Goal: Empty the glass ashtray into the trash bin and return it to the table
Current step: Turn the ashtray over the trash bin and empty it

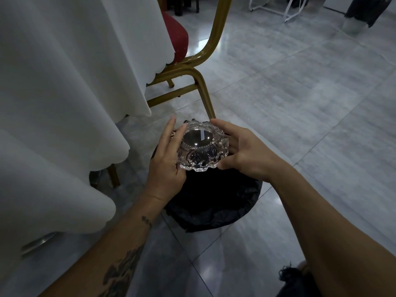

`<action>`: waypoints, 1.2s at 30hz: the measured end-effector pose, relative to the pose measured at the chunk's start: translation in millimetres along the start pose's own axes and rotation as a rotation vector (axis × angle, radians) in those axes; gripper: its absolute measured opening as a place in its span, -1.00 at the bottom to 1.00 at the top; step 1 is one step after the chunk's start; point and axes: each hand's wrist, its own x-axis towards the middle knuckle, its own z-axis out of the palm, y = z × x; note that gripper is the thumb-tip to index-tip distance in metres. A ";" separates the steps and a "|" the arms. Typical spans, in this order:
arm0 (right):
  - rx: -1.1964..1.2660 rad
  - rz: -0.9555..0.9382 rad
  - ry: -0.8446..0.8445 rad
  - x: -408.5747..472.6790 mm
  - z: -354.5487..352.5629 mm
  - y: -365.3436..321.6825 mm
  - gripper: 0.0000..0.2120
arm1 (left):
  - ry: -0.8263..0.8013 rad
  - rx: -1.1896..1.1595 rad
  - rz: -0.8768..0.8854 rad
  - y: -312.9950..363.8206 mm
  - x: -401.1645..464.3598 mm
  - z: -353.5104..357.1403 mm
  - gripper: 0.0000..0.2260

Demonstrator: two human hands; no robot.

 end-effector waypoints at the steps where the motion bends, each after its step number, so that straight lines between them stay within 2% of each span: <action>1: -0.007 -0.004 -0.003 -0.2 0.2 0.5 0.07 | -0.001 0.004 -0.004 -0.6 -0.6 0.5 -0.38; 7: -0.005 0.012 -0.003 2.7 -2.5 4.8 0.05 | 0.000 -0.007 -0.047 -4.9 2.9 6.6 -0.35; 15: 0.022 0.043 -0.014 5.2 -3.1 12.0 -0.07 | 0.019 -0.109 -0.135 3.3 8.3 11.1 -0.46; 19: 0.079 0.080 -0.026 5.8 -3.2 15.6 -0.05 | 0.081 -0.249 -0.271 14.3 11.9 7.8 -0.57; 24: 0.121 0.077 -0.034 6.2 -1.3 11.9 -0.29 | 0.058 -0.346 -0.493 15.3 20.0 5.1 -0.66; 27: 0.049 0.081 -0.025 7.9 6.8 9.4 -0.48 | 0.009 -0.353 -0.555 7.6 26.5 2.6 -0.73; 30: -0.014 0.121 0.012 10.8 10.5 7.4 -0.59 | -0.126 -0.364 -0.574 -1.5 28.1 0.3 -0.73; 33: -0.060 0.192 0.038 11.3 11.2 9.6 -0.46 | -0.295 -0.359 -0.577 -6.5 22.8 -1.4 -0.63; 36: -0.101 0.262 0.029 12.5 11.3 13.0 -0.35 | -0.348 -0.367 -0.583 -11.7 20.4 0.1 -0.74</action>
